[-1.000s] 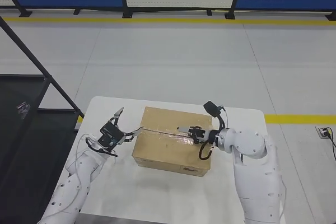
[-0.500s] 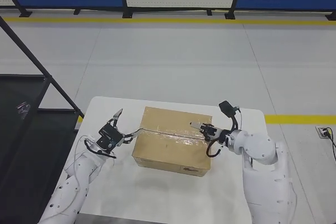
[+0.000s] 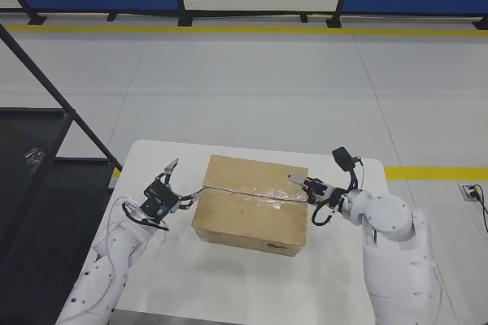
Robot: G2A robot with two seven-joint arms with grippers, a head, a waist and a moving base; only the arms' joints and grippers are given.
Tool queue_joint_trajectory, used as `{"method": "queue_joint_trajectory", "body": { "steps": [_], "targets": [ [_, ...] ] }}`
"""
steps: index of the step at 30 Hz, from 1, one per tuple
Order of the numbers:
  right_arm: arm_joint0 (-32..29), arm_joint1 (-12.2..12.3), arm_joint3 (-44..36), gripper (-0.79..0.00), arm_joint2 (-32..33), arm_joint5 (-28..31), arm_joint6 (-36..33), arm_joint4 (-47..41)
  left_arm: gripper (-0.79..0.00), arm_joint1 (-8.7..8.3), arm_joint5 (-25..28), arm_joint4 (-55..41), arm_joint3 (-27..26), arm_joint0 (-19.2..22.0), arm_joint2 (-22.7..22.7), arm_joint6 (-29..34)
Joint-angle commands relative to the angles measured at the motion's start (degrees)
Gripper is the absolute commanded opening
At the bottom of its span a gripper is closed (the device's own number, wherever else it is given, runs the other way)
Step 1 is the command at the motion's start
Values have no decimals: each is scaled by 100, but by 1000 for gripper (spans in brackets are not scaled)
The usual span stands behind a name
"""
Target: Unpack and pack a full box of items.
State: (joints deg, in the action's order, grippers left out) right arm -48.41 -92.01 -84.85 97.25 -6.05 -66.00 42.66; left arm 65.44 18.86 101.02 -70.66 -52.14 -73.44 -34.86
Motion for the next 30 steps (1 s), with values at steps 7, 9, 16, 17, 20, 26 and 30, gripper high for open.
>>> {"method": "queue_joint_trajectory", "body": {
  "steps": [7, 9, 16, 17, 20, 26, 30],
  "targets": [
    [-28, 96, 223, 0, -109, 47, 117, -231, -12, 1, -267, -257, 112, -46, -136, 71],
    [-29, 118, 303, 0, -133, 70, 146, -313, -3, 18, -351, -528, 183, -63, -190, 99],
    [-184, 223, 205, 0, 65, 89, 528, -582, 0, 77, -796, -1122, 347, -55, -312, 185],
    [-242, 230, 110, 0, 94, 91, 631, -607, 0, 83, -837, -1143, 356, -52, -310, 192],
    [-577, 246, -388, 0, 176, 194, 1152, -822, 0, 113, -913, -1189, 459, 7, -239, 272],
    [-997, 299, -964, 0, -8, 271, 1359, -879, 0, 203, -782, -1072, 658, 164, 157, 171],
    [-1085, 341, -1076, 0, -133, 378, 1292, -978, 0, 261, -875, -947, 913, 316, 360, 210]
  ]
}}
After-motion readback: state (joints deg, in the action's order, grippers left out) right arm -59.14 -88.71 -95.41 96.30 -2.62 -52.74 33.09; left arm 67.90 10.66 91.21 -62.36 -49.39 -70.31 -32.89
